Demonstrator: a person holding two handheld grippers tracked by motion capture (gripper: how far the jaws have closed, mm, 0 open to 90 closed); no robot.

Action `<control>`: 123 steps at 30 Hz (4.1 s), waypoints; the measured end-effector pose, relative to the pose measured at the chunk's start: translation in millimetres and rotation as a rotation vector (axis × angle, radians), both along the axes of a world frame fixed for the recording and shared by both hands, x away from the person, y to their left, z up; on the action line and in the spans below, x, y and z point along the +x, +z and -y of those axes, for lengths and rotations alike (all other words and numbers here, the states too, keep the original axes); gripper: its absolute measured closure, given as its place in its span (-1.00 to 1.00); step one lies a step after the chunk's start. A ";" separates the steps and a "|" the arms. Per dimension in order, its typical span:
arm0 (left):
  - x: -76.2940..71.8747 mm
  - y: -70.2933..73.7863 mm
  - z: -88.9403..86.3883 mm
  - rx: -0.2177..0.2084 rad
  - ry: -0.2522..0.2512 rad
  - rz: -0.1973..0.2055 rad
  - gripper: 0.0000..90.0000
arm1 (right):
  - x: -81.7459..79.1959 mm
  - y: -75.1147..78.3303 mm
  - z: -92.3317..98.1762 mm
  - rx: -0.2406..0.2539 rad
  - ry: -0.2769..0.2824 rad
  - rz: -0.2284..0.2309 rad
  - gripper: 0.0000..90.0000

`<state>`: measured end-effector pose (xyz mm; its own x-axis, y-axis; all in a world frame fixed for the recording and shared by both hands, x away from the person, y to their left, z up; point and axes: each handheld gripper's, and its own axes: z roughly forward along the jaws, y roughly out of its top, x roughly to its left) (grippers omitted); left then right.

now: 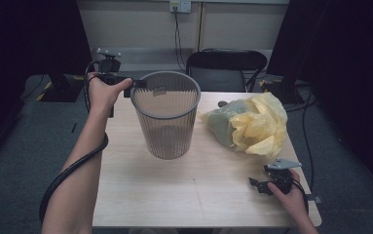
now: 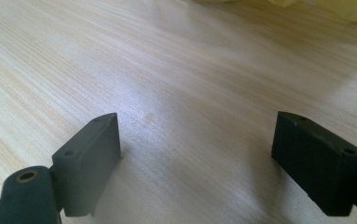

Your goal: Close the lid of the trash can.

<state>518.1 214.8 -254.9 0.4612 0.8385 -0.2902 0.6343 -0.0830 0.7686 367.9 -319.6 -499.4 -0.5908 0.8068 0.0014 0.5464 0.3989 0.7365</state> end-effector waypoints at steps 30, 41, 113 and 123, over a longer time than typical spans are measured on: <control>-41.9 0.6 -6.0 -0.037 -0.035 -0.011 -0.63 | -0.8 0.0 -0.1 -0.003 -0.001 0.000 -0.67; -55.8 2.0 -5.7 -0.035 -0.038 -0.007 -0.63 | -1.5 0.0 -0.1 -0.002 -0.002 0.001 -0.67; -113.2 -50.5 -18.2 -0.051 -0.074 -0.059 -0.63 | -2.3 0.0 -0.1 -0.003 -0.001 0.000 -0.67; -118.9 -60.5 -20.6 -0.057 -0.083 -0.060 -0.63 | -2.2 0.1 0.0 -0.003 0.000 -0.002 -0.67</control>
